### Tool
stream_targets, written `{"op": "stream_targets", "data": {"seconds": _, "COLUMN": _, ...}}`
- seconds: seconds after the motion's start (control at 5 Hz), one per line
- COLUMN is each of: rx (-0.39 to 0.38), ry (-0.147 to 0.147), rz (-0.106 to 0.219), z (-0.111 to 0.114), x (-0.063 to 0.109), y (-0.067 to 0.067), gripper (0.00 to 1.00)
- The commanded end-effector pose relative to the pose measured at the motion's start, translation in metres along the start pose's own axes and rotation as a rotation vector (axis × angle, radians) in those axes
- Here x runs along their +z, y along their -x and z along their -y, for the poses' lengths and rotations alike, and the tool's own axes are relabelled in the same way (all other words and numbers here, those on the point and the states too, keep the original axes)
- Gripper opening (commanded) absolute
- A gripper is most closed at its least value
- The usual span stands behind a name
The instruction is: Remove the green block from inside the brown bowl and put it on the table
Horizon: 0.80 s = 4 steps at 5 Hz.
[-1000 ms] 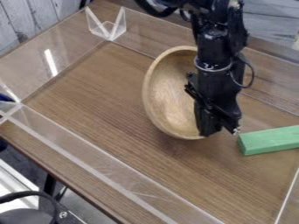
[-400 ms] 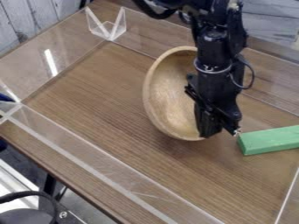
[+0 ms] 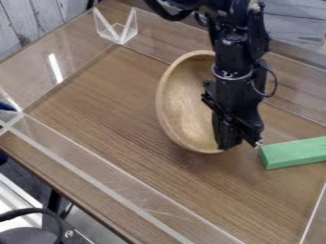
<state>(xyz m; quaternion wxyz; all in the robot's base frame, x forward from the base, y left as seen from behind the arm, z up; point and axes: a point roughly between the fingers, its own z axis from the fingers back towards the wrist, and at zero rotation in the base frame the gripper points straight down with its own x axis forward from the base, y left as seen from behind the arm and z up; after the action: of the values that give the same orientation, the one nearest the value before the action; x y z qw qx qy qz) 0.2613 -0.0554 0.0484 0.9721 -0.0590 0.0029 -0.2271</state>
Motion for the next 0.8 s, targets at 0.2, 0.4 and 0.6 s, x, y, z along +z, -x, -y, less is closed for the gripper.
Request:
{"op": "stream_targets", "data": {"seconds": 0.2, "rx": -0.006, "ry": -0.005, "rz": 0.048, "z": 0.0037, "x": 0.0109, "y": -0.0065, "gripper": 0.00}}
{"op": "stream_targets", "data": {"seconds": 0.4, "rx": -0.002, "ry": -0.004, "rz": 0.052, "z": 0.0041, "x": 0.0123, "y": -0.0069, "gripper": 0.00}}
{"op": "stream_targets", "data": {"seconds": 0.6, "rx": 0.001, "ry": -0.002, "rz": 0.055, "z": 0.0046, "x": 0.0135, "y": -0.0073, "gripper": 0.00}}
